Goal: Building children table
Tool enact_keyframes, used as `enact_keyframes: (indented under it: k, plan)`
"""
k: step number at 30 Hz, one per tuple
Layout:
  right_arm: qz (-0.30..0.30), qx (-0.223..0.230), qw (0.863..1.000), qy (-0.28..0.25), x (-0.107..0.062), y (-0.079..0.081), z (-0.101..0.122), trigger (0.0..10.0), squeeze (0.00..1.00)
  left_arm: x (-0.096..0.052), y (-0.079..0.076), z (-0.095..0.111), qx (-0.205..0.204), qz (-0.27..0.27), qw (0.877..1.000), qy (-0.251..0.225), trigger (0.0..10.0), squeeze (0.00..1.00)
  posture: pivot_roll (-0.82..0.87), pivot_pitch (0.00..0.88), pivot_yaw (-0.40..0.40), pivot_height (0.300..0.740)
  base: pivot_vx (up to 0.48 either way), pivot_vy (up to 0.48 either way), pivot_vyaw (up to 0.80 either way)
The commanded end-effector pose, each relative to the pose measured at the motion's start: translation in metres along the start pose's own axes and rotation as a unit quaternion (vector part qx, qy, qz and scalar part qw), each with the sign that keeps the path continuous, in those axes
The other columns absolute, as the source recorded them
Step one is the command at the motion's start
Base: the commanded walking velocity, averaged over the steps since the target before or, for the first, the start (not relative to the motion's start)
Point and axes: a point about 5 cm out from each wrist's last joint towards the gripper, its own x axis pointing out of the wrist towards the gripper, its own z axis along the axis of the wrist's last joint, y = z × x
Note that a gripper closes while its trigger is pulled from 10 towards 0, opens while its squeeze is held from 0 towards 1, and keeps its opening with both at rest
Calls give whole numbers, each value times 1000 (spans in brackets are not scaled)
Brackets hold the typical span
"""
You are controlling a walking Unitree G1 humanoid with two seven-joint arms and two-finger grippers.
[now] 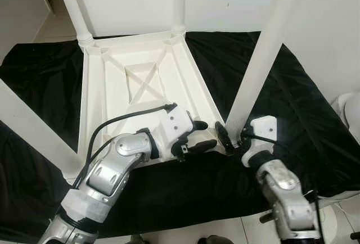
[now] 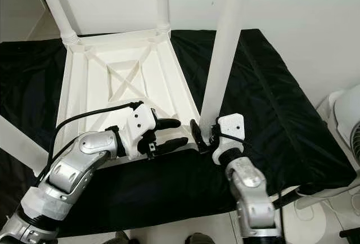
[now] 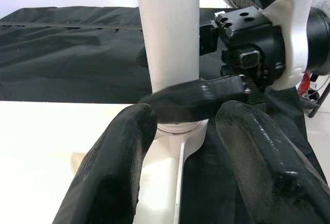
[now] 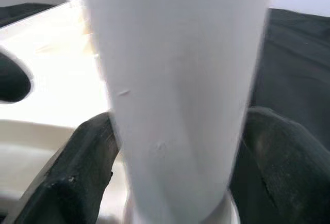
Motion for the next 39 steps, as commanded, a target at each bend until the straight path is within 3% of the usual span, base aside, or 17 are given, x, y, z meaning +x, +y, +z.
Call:
enact_keyframes:
  k: [1, 3, 5, 8, 18, 19, 20, 22, 23, 24, 25, 36, 37, 39]
  plan:
    - [37, 1, 999, 4, -1, -1, -1, 10000, 0, 0, 0, 0, -1, -9, 1000, 1, 10000, 0, -151, 62, 49, 740, 0, 0, 0]
    - [37, 1, 999, 4, -1, -1, -1, 10000, 0, 0, 0, 0, -1, -9, 1000, 1, 10000, 0, -151, 62, 49, 740, 0, 0, 0]
    - [103, -17, 994, 15, -2, -10, -2, 10000, 0, 0, 0, 0, 1, -8, 1000, 1, 10000, 0, -149, 58, 50, 740, 0, 0, 0]
    - [141, -32, 989, 21, 2, -19, -2, 10000, 0, 0, 1, 0, 1, -8, 1000, 1, 10000, 0, -146, 54, 52, 740, 0, 0, 0]
    - [205, -58, 976, 46, 23, -31, -5, 10000, 0, -1, 1, 1, 5, -12, 1000, 4, 10000, 0, -134, 49, 55, 740, 0, 0, 0]
    - [213, -53, 975, 45, 28, -33, -5, 6980, 0, -1, 1, 1, 6, -11, 1000, 5, 10000, 0, -134, 49, 55, 740, 0, 0, 0]
    - [214, -47, 975, 46, 30, -32, -6, 5294, 0, -1, 1, 1, 6, -11, 1000, 6, 10000, 0, -134, 49, 55, 740, 0, 0, 0]
    - [217, -42, 974, 46, 31, -32, -6, 5294, 0, -1, 1, 1, 6, -10, 1000, 6, 10000, 0, -126, 49, 50, 740, 0, 0, 0]
    - [222, -45, 973, 48, 31, -32, -7, 4235, 0, -1, 1, 1, 6, -10, 1000, 5, 10000, 0, -126, 49, 50, 740, 0, 0, 0]
    - [222, -45, 973, 48, 31, -32, -7, 4235, 0, -1, 1, 1, 6, -10, 1000, 5, 10000, 0, -126, 49, 50, 740, 0, 0, 0]
    - [230, -42, 971, 51, 31, -31, -9, 0, 0, -1, 1, 1, 6, -9, 1000, 5, 10000, 0, -121, 49, 47, 740, 0, 0, 0]
    - [254, -27, 965, 56, 24, -35, -16, 0, 0, -2, -2, 0, 3, -7, 1000, 4, 10000, 0, -126, 50, 41, 740, 0, 0, 0]
    - [248, -27, 967, 57, 23, -35, -17, 9843, 0, -2, -2, 0, 3, -8, 1000, 4, 10000, 0, -128, 48, 40, 740, 0, 0, 0]
    - [242, -24, 968, 55, 22, -34, -17, 10000, 0, -1, -3, 1, 3, -9, 1000, 3, 10000, 0, -130, 47, 39, 740, 0, 0, 0]
